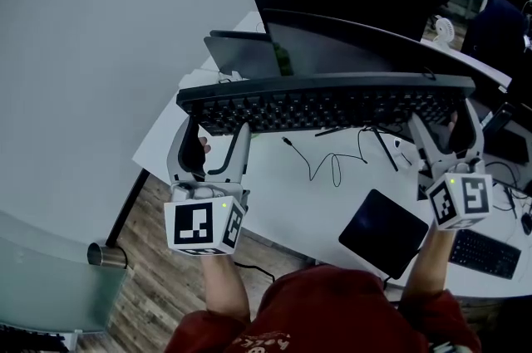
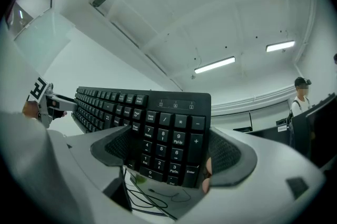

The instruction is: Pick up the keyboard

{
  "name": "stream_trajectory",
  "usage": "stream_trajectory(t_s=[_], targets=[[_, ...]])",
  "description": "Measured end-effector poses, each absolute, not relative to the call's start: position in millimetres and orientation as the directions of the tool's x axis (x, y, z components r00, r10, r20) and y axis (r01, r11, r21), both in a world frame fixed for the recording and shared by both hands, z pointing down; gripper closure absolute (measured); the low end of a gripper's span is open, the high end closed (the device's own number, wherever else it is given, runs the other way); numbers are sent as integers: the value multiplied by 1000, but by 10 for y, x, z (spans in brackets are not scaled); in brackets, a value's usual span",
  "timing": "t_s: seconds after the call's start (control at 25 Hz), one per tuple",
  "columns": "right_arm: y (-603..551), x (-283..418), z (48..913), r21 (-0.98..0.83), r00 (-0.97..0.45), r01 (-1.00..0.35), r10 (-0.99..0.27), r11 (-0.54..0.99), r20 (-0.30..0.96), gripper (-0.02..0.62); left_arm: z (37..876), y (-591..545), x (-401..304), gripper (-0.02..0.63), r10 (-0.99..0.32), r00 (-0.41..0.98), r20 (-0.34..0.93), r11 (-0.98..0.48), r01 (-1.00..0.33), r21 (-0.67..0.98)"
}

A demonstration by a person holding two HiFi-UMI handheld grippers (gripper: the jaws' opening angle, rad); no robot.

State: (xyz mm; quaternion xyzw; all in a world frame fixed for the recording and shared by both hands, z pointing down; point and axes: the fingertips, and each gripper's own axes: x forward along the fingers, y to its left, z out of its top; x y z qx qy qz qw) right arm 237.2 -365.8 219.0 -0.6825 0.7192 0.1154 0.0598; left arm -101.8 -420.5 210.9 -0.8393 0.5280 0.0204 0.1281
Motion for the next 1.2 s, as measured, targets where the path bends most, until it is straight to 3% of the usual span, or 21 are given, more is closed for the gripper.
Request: stream_trajectory(t_s=[1.2], targets=[[-3710,2413,2270,76,-56,-996,-974,40,-222,143,2166,-4222,-989,275,-888,433,-153,-403,-895,-192]])
